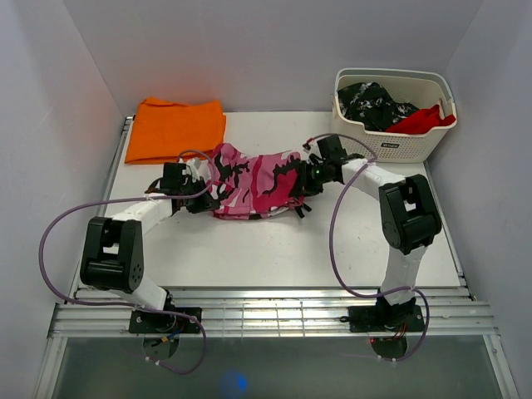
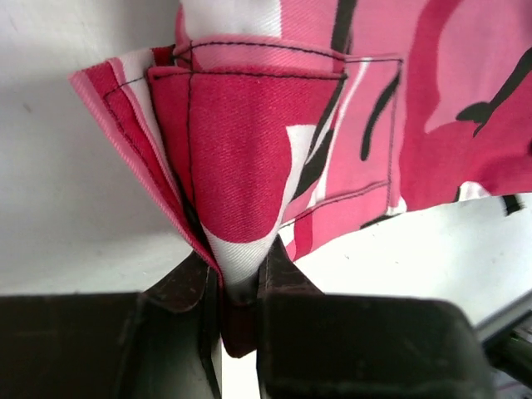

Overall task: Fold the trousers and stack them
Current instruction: Neatly place the folded trousers to the corner

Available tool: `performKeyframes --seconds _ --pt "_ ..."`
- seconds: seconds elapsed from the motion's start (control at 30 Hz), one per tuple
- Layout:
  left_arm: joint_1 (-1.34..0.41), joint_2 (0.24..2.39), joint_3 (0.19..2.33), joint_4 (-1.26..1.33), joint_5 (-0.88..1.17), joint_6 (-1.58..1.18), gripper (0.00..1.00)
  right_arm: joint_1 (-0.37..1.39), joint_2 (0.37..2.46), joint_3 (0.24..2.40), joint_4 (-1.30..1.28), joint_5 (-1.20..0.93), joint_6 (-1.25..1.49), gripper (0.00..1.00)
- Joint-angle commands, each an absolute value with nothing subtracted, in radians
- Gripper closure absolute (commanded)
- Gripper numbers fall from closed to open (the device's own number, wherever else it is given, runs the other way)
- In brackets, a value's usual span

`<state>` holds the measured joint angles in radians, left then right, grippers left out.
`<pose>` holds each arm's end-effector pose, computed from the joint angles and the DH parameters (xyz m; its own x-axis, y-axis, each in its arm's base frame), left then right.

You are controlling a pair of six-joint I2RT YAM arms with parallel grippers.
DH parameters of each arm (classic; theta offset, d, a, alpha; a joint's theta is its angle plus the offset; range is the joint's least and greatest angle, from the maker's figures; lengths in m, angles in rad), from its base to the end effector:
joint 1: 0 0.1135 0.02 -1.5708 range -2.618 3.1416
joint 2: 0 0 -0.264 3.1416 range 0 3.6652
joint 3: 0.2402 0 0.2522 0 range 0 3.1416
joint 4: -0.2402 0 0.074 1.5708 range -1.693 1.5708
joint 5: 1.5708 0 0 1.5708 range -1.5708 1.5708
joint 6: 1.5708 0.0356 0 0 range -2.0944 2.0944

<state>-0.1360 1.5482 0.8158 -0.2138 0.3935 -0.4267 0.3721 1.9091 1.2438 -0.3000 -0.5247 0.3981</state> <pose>0.2942 -0.0540 0.1716 -0.8754 -0.2660 -0.4036 -0.0164 0.8508 -0.5252 0.3634 0.1610 0.1723 -0.9310 -0.0032 -0.3650 -0.2380 0.7635 0.6003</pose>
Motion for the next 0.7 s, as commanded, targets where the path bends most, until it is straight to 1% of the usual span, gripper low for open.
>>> performKeyframes --seconds 0.0,0.03,0.13,0.17,0.2,0.27,0.33,0.37,0.4,0.43,0.47,0.57,0.67 --pt "-0.138 1.451 0.910 -0.206 0.333 -0.253 1.00 0.429 1.873 1.416 -0.267 -0.440 0.280 0.92" --pt "-0.138 1.428 0.923 -0.201 0.322 -0.223 1.00 0.451 1.861 1.478 -0.261 -0.424 0.266 0.92" --pt "-0.135 1.341 0.966 -0.160 0.257 -0.108 1.00 0.483 1.856 1.555 -0.184 -0.370 0.223 0.92" --pt "-0.123 1.316 0.994 -0.147 0.244 -0.065 1.00 0.492 1.862 1.616 -0.157 -0.351 0.213 0.92" --pt "-0.092 1.304 1.035 -0.083 0.210 -0.017 1.00 0.517 1.915 1.708 -0.112 -0.318 0.184 0.92" --pt "-0.066 1.310 1.060 -0.062 0.203 -0.003 1.00 0.522 1.939 1.778 -0.084 -0.313 0.184 0.92" --pt "-0.019 1.325 1.081 -0.008 0.190 -0.003 1.00 0.532 2.018 1.856 -0.060 -0.287 0.183 0.92" --pt "-0.005 1.341 1.100 0.026 0.202 -0.003 1.00 0.535 2.049 1.946 -0.048 -0.285 0.189 0.92" --pt "-0.002 1.347 1.103 0.058 0.216 -0.003 1.00 0.537 2.112 1.998 -0.055 -0.282 0.201 0.92" --pt "0.044 1.347 1.103 0.083 0.238 0.024 1.00 0.538 2.135 2.047 -0.058 -0.282 0.218 0.92" --pt "0.054 1.347 1.094 0.107 0.247 0.034 1.00 0.541 2.149 2.095 -0.036 -0.276 0.218 0.92" --pt "0.090 1.364 1.097 0.176 0.265 0.044 1.00 0.554 2.146 2.076 0.075 -0.252 0.219 0.92" --pt "0.152 1.410 1.112 0.235 0.268 0.011 1.00 0.569 2.184 2.106 0.175 -0.200 0.206 0.92"
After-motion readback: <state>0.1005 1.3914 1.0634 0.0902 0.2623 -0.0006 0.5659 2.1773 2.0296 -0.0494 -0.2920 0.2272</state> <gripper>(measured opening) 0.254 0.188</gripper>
